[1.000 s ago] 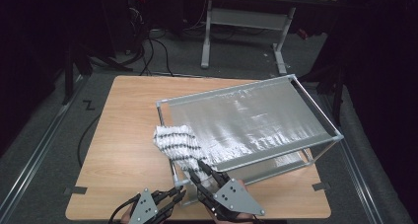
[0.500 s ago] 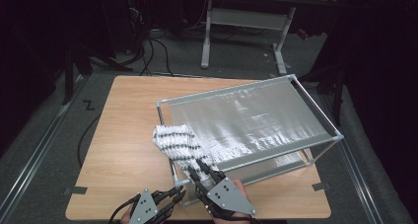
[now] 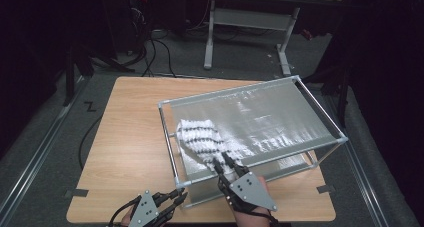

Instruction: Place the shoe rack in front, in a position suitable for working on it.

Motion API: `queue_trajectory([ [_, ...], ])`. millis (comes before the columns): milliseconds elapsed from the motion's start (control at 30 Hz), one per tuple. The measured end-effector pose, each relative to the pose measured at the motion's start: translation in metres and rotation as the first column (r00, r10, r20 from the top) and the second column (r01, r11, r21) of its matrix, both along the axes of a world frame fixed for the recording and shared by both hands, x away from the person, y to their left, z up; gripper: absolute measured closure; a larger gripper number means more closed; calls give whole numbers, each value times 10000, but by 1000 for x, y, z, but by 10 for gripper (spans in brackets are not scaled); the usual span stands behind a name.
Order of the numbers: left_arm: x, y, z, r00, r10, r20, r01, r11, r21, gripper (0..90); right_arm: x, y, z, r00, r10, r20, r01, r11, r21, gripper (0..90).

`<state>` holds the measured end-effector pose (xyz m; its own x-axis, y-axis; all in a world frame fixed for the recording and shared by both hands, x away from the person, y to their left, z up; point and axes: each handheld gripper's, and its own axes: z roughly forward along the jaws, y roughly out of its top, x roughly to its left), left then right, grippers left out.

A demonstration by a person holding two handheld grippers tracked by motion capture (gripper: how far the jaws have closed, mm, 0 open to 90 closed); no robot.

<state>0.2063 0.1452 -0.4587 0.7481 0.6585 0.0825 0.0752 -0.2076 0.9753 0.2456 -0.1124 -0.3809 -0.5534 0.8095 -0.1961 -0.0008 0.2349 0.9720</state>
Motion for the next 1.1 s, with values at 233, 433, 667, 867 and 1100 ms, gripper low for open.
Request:
queue_trajectory([
  [233, 4, 13, 3, 9995, 267, -175, -265, 9996, 126, 799, 18, -37, 0, 9934, -1146, 6, 1146, 9934, 3, 692],
  [433, 5, 13, 5, 9992, 350, -198, -343, 9989, 314, 799, 28, -77, -1, 9758, -2186, 74, 2185, 9758, 115, 689],
  [667, 2, 18, 3, 9992, 396, -3, -395, 9988, 299, 796, 43, -129, -1, 9375, -3479, -30, 3478, 9368, 389, 690],
  [867, 1, 22, 2, 9990, 435, -118, -434, 9990, 98, 799, 54, -159, 0, 9011, -4336, 4, 4332, 9004, 388, 689],
  [1100, 1, 24, 2, 9987, 500, -53, -499, 9986, 155, 799, 69, -194, 2, 8478, -5301, -148, 5302, 8468, 433, 691],
])
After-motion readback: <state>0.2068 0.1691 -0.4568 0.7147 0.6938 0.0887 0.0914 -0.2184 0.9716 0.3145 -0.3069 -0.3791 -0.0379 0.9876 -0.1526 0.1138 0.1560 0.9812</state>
